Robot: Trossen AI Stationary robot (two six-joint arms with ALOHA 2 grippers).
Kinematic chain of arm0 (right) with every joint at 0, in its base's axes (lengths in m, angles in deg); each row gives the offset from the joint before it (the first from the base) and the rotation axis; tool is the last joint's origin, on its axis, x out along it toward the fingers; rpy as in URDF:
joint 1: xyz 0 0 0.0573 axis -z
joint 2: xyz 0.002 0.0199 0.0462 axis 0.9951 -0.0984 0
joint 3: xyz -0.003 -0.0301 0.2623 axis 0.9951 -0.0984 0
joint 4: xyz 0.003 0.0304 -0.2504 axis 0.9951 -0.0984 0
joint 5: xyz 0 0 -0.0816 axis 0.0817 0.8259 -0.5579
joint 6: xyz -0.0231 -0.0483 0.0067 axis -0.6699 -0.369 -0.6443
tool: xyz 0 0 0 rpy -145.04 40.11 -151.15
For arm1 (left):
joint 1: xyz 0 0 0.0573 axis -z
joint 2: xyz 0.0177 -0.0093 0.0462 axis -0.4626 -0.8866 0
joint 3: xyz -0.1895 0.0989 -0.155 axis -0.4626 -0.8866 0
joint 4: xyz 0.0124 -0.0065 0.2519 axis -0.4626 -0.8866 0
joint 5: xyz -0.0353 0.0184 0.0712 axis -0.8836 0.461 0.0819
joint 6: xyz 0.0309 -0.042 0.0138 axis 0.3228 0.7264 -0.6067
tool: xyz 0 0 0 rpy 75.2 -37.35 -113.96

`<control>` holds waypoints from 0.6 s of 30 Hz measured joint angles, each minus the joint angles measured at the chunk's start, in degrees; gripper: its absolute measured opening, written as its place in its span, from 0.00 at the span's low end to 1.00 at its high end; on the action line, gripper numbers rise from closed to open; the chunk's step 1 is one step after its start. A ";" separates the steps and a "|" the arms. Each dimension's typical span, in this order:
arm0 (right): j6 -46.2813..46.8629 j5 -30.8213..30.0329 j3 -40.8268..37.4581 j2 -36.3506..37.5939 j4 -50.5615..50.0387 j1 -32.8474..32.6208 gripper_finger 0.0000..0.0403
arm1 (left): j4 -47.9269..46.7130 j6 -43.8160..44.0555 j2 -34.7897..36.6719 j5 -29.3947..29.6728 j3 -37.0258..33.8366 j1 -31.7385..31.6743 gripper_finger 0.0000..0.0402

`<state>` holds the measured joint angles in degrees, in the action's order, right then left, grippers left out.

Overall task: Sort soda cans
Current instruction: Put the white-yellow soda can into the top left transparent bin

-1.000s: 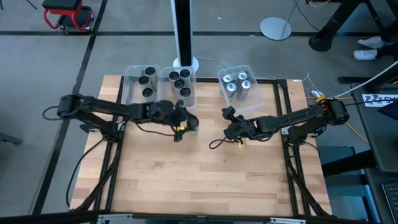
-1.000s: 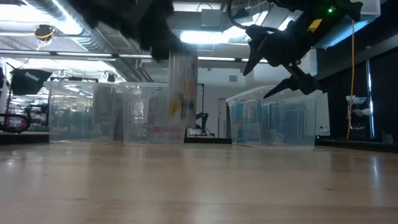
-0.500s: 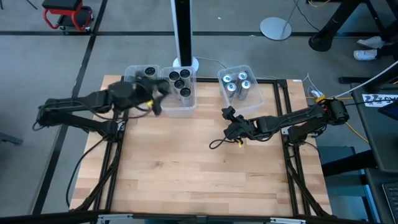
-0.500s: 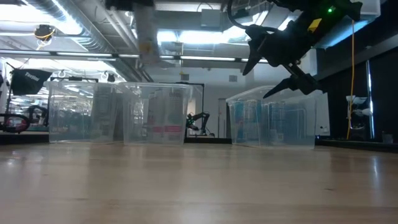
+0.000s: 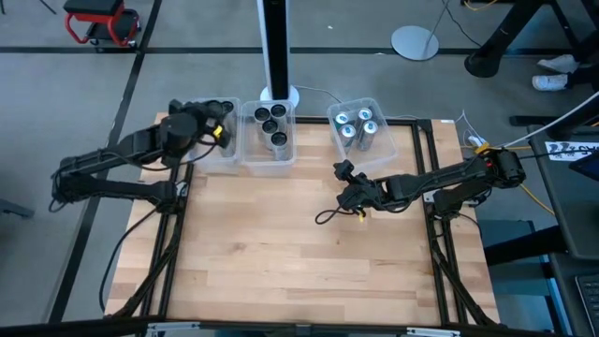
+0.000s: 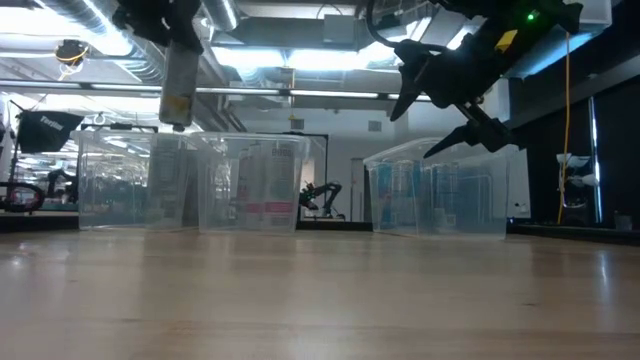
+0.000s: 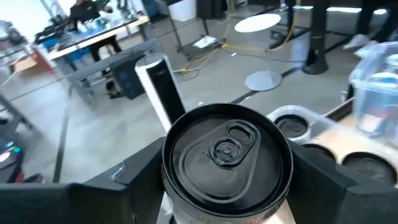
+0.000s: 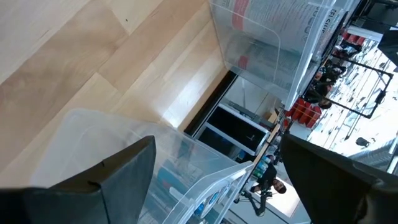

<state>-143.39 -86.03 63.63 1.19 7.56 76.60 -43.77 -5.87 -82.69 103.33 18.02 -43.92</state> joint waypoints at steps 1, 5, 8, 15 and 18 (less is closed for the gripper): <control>-0.24 0.00 0.00 0.00 0.00 0.00 0.85 | -0.77 0.82 0.00 0.30 0.00 -0.50 0.63; -0.99 0.00 0.00 0.00 0.04 0.00 0.85 | -6.80 4.75 -0.02 2.16 0.00 -2.25 0.63; -1.18 0.00 -0.45 0.00 0.86 0.00 0.85 | -9.95 7.23 0.22 3.14 0.00 -3.10 0.63; -3.20 -0.02 -2.56 -0.04 5.00 0.00 0.85 | -17.93 14.63 0.63 3.27 -0.03 -3.57 0.63; -4.09 0.00 -2.58 -0.04 5.99 0.00 0.85 | -20.96 18.62 0.63 3.32 -1.13 -3.51 0.63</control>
<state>-147.48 -86.03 61.05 1.15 13.55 76.60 -64.73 12.75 -82.05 106.65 16.90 -47.43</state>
